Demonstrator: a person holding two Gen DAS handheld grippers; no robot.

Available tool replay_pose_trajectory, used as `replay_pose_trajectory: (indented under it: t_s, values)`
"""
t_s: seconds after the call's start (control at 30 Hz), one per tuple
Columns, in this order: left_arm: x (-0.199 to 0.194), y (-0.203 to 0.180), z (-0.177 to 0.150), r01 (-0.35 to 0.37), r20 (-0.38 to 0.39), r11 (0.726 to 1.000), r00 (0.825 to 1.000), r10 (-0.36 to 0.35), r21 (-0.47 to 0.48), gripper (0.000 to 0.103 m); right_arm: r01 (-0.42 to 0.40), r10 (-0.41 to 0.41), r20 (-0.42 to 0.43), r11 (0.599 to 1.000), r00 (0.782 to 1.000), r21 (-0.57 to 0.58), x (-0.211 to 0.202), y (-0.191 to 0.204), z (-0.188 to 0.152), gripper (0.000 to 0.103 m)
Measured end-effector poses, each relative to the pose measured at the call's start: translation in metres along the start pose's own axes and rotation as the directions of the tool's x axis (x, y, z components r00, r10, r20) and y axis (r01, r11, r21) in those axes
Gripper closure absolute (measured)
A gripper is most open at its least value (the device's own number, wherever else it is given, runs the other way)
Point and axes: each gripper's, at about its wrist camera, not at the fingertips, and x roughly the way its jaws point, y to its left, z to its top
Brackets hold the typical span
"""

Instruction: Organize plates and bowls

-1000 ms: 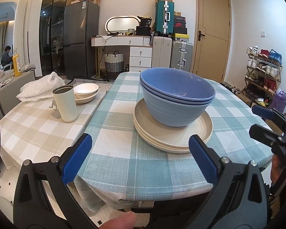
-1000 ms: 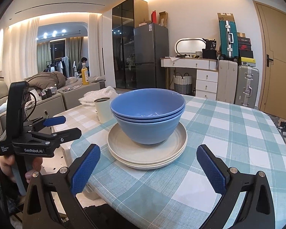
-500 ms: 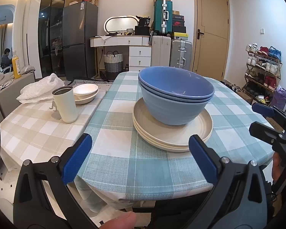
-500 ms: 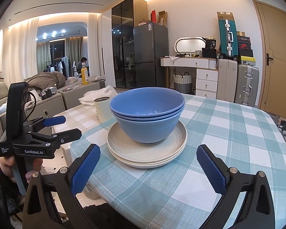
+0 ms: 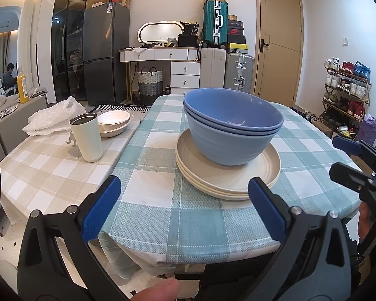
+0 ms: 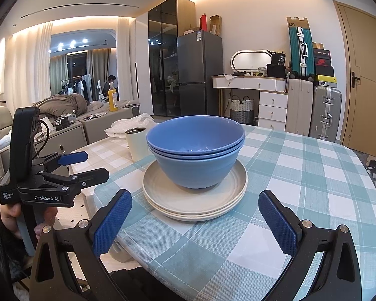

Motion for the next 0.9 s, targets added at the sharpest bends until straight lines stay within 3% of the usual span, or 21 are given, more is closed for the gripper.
replay_pose_trajectory:
  t_s: [0.9]
  values:
    - [-0.0018, 0.0033, -0.0004, -0.003, 0.006, 1.000, 1.000, 0.003, -0.001, 0.002, 0.002, -0.002, 0.001, 1.000, 1.000, -0.006, -0.0012, 0.0028, 0.0001, 0.000]
